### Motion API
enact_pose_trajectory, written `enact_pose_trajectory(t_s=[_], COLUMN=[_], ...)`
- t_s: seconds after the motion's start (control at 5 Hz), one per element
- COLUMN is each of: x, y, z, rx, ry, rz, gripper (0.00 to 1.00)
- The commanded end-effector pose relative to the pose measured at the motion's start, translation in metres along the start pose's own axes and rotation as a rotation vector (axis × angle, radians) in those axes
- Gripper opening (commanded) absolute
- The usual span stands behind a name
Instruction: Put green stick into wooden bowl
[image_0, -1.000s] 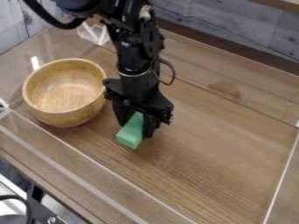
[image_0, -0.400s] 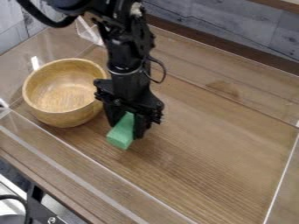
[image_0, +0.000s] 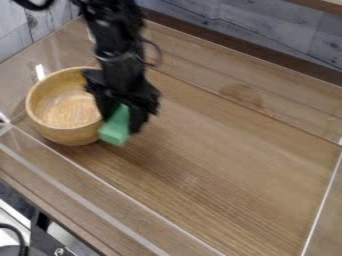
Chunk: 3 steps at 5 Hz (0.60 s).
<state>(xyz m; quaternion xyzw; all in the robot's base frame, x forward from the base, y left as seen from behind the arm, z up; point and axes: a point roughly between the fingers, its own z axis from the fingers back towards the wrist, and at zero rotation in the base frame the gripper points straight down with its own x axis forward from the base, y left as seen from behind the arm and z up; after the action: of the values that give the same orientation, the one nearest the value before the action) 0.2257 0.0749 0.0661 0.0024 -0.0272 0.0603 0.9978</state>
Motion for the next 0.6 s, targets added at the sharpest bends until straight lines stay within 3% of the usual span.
enact_pose_trajectory(t_s=[0.0, 0.2, 0.4], x=[0.014, 0.014, 0.012], y=[0.041, 0.069, 0.080], z=[0.013, 0.012, 0.009], rx=[0.031, 0.041, 0.043], ry=[-0.069, -0.081, -0.086], rz=[0.033, 0.050, 0.040], gripper=[0.00, 0.00, 0.00])
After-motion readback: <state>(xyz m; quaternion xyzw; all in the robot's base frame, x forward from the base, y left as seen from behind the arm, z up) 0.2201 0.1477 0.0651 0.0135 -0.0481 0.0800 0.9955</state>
